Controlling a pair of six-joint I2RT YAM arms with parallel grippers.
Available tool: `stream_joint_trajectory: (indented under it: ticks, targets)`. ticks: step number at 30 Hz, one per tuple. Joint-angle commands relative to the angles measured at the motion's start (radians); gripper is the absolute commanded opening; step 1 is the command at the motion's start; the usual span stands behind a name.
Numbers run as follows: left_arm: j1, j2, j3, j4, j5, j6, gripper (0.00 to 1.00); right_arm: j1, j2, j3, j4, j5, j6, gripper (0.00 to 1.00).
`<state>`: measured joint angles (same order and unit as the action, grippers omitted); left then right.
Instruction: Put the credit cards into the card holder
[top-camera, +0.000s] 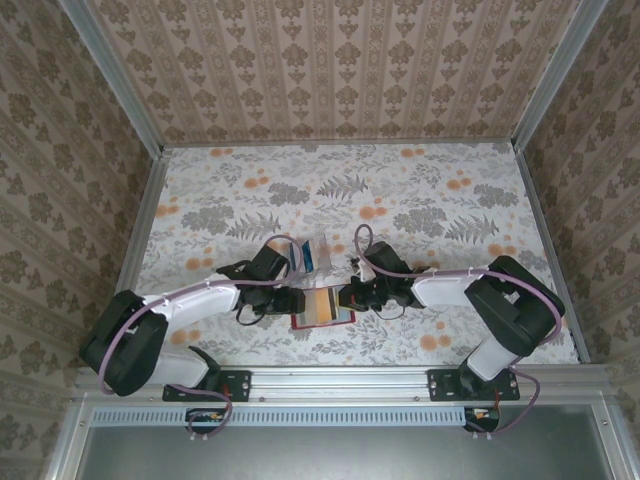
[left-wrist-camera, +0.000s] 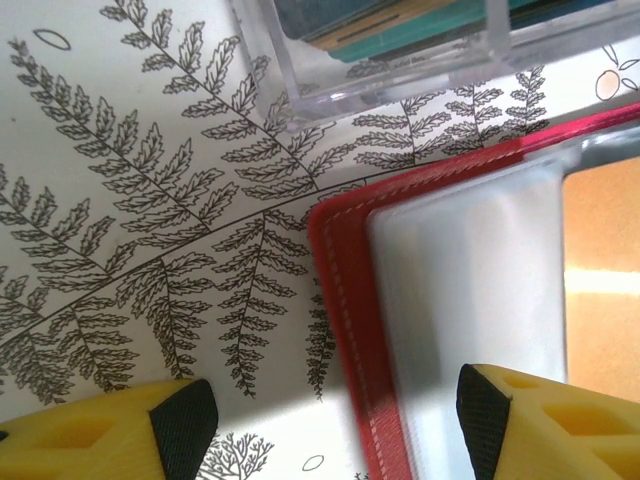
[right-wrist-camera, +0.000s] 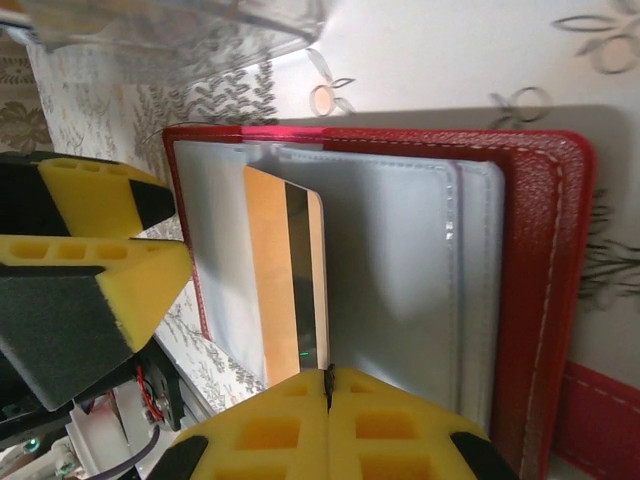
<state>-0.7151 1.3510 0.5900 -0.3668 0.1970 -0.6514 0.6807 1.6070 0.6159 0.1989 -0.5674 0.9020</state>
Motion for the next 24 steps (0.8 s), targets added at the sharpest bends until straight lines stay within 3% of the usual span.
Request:
stream_joint_trajectory:
  ticks: [1, 5, 9, 14, 24]
  targets:
    - [-0.029, 0.076, -0.028, 0.176, 0.083, 0.001, 0.70, 0.011, 0.029, 0.022, -0.006, 0.021, 0.029, 0.00]
    - [-0.030, 0.082, -0.039, 0.191, 0.085, -0.002, 0.69, 0.011, 0.036, 0.019, 0.005, 0.018, 0.038, 0.00]
    - [-0.030, 0.089, -0.048, 0.211, 0.087, -0.008, 0.67, 0.011, 0.048, 0.014, 0.032, 0.002, 0.048, 0.14]
    - [-0.029, 0.095, -0.050, 0.212, 0.091, -0.008, 0.66, 0.011, 0.057, 0.001, 0.092, -0.023, 0.071, 0.22]
    - [-0.030, 0.094, -0.053, 0.215, 0.088, -0.008, 0.66, 0.013, 0.061, 0.004, 0.113, -0.049, 0.075, 0.27]
